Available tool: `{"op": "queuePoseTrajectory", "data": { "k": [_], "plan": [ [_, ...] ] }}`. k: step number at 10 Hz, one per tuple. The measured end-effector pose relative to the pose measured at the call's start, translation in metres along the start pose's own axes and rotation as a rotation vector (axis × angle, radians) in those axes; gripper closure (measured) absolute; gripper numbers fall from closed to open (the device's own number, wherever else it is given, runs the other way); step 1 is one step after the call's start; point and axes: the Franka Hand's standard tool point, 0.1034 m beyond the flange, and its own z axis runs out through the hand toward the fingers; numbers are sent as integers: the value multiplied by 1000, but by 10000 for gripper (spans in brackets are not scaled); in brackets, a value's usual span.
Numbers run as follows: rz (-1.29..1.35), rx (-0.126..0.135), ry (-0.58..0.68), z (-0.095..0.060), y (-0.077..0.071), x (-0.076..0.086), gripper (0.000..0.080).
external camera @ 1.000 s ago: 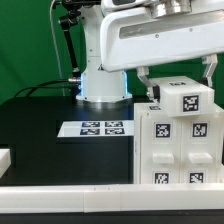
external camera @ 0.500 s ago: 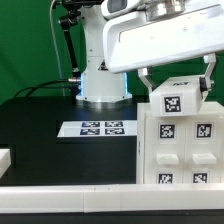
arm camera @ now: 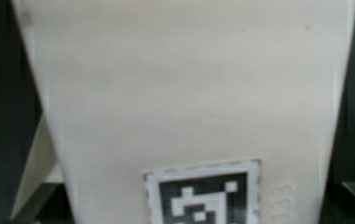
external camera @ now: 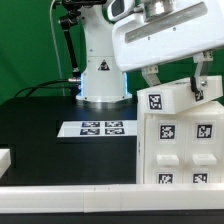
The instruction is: Assemble cabinet
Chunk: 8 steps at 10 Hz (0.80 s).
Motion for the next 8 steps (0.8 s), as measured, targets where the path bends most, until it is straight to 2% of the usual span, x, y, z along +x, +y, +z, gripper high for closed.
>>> {"op": "queuePoseTrajectory", "data": {
  "k": [8],
  "plan": [
    [656, 3, -64, -2, 1, -1, 233]
  ]
}}
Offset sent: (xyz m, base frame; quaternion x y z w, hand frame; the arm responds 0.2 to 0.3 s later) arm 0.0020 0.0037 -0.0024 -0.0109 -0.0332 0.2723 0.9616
